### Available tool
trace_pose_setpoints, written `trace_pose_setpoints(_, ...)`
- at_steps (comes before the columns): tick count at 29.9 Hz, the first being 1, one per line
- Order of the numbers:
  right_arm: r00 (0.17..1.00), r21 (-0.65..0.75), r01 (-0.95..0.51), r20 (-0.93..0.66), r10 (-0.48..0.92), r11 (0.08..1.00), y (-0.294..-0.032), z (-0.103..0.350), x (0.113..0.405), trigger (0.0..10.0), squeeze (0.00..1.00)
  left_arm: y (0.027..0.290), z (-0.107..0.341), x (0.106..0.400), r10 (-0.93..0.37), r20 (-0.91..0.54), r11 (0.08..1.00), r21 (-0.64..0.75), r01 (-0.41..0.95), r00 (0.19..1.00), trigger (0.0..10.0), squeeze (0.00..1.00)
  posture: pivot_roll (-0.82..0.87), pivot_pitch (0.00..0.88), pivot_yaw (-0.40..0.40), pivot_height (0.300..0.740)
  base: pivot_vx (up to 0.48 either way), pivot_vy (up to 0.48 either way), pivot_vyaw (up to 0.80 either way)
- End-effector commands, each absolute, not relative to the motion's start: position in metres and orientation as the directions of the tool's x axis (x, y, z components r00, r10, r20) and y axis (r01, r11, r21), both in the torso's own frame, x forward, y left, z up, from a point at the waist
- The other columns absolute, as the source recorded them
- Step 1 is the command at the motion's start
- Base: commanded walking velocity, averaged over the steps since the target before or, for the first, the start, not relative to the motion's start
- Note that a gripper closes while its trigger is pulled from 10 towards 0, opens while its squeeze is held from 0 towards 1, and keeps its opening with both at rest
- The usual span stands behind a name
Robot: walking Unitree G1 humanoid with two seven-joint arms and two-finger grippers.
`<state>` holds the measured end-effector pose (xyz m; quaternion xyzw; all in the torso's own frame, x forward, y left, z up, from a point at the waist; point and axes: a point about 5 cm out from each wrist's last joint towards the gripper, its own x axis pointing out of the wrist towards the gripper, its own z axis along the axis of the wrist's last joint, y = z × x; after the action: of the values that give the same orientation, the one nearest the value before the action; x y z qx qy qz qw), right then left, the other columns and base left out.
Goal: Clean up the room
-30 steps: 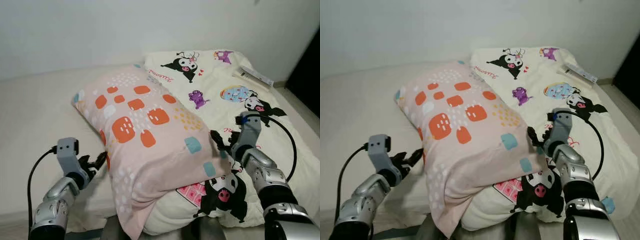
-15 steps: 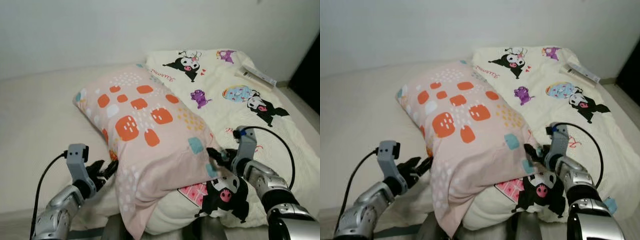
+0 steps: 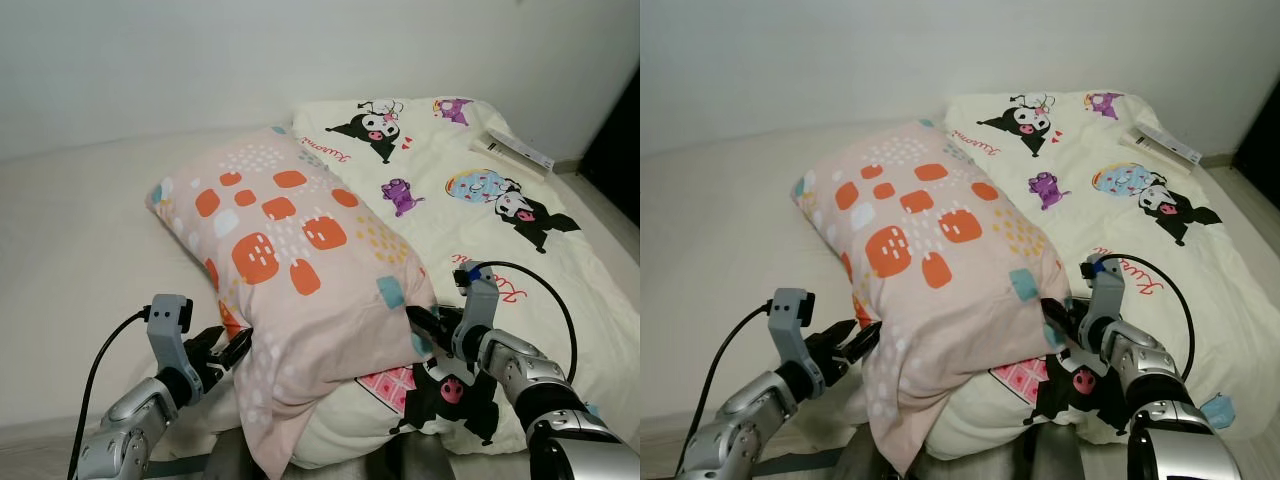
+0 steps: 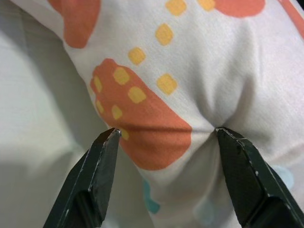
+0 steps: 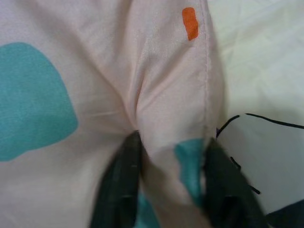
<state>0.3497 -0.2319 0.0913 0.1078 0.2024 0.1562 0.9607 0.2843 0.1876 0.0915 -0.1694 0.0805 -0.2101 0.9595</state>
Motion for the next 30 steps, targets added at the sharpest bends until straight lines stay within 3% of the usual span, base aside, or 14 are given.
trace_pose_setpoints(1, 0.851, 0.308, -0.275, -0.362, 0.380, 0.911, -0.225, 0.085, 0.347, 0.0, 0.00, 0.194, 0.087, 0.281, -0.425, -0.122, 0.859, -0.368, 0.357, 0.897, 10.0, 0.00, 0.05, 0.238, 0.061, 0.612, 0.000, 0.000, 0.00)
trace_pose_setpoints(5, 0.848, 0.317, -0.293, -0.351, 0.398, 0.902, -0.223, 0.086, 0.348, 0.0, 0.00, 0.194, 0.087, 0.280, -0.423, -0.128, 0.864, -0.355, 0.357, 0.897, 10.0, 0.00, 0.05, 0.237, 0.060, 0.612, 0.000, 0.000, 0.00)
trace_pose_setpoints(14, 0.771, 0.311, -0.431, -0.360, 0.525, 0.847, -0.206, 0.086, 0.340, 0.0, 0.00, 0.214, 0.102, 0.291, -0.276, -0.071, 0.932, -0.263, 0.249, 0.959, 10.0, 0.00, 0.04, 0.234, 0.043, 0.612, 0.000, 0.000, 0.00)
trace_pose_setpoints(19, 0.663, 0.319, -0.555, -0.387, 0.640, 0.768, -0.193, 0.087, 0.313, 0.0, 0.00, 0.222, 0.110, 0.293, -0.254, -0.050, 0.941, -0.246, 0.234, 0.966, 10.0, 0.00, 0.04, 0.232, 0.044, 0.612, 0.000, 0.000, 0.00)
trace_pose_setpoints(21, 0.573, 0.330, -0.632, -0.409, 0.710, 0.701, -0.182, 0.088, 0.290, 0.0, 0.00, 0.224, 0.111, 0.294, -0.245, -0.046, 0.945, -0.234, 0.228, 0.968, 10.0, 0.00, 0.04, 0.229, 0.045, 0.612, 0.000, 0.000, 0.00)
trace_pose_setpoints(30, 0.392, 0.370, -0.734, -0.453, 0.801, 0.569, -0.177, 0.095, 0.238, 0.0, 0.00, 0.223, 0.112, 0.297, -0.237, -0.040, 0.950, -0.217, 0.223, 0.971, 10.0, 0.00, 0.03, 0.224, 0.049, 0.612, 0.000, 0.000, 0.00)
